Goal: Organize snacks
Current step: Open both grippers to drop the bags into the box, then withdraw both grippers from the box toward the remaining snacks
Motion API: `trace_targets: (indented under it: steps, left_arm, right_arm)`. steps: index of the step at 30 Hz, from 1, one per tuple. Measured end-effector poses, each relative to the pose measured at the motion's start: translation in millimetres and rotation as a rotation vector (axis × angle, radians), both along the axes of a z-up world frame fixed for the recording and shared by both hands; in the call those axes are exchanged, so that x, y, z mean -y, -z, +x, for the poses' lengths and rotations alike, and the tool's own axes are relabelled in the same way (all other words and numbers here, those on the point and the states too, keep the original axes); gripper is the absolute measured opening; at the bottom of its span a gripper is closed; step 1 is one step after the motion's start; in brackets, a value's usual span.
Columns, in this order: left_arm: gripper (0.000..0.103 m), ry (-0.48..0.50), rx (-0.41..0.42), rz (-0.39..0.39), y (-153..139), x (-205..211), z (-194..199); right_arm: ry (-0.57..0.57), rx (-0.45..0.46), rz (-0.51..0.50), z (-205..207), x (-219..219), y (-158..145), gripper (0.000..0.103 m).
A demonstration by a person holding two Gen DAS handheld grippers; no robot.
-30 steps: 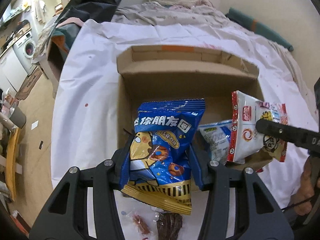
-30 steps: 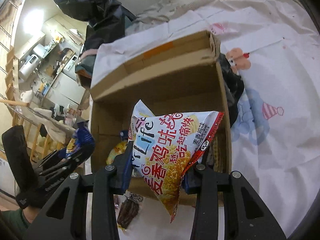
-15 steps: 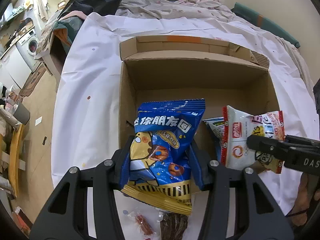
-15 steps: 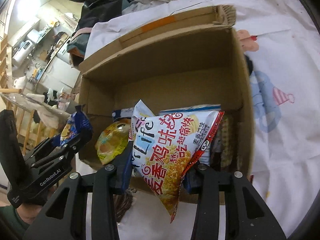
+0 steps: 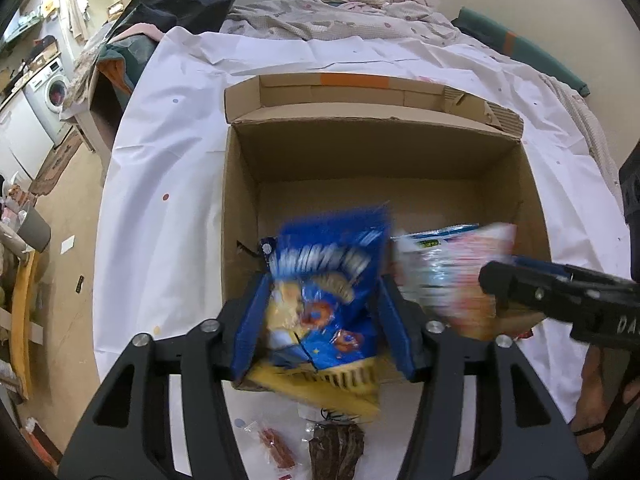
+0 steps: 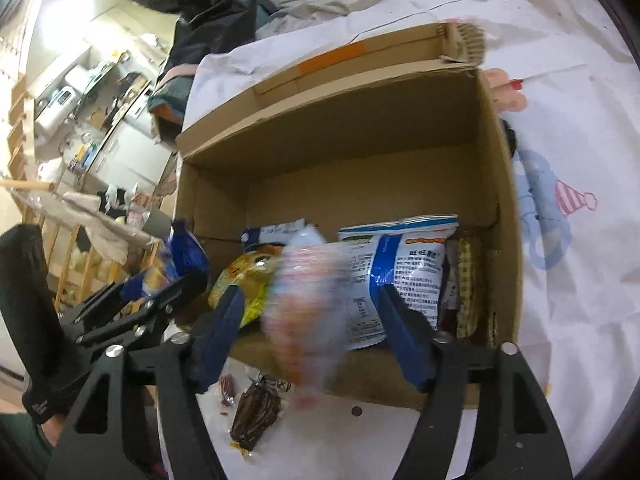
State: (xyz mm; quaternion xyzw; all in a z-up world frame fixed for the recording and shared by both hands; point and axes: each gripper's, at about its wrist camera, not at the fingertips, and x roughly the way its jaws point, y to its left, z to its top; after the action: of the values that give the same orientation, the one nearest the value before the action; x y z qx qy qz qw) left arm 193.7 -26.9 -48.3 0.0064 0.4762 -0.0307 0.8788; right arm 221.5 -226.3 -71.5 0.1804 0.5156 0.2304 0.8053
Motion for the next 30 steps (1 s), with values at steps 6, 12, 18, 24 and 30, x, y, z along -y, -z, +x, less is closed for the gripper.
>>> trace_targets:
  steps: [6,12,18,24,30]
  left_arm:
    - [0.078,0.020,0.048,-0.002,-6.4,2.2,-4.5]
    - [0.084,0.019,0.047,-0.026,-7.5,-0.8,-3.7]
    - [0.085,0.000,0.038,-0.040,-6.4,-5.3,-3.1]
    - [0.085,-0.007,0.040,-0.049,-7.2,-8.7,-4.4]
    - [0.085,-0.031,0.023,-0.078,-10.1,-13.4,-8.8]
  right_arm:
    - [0.065,0.005,0.017,0.3,16.2,-2.2,0.080]
    - [0.074,0.009,0.013,-1.1,19.0,-3.2,0.080]
    - [0.070,0.011,0.003,0.9,17.1,-3.9,0.081]
    - [0.071,0.019,-0.013,1.3,18.8,-4.3,0.081]
    - [0.070,0.029,-0.036,-10.0,24.6,-7.2,0.081]
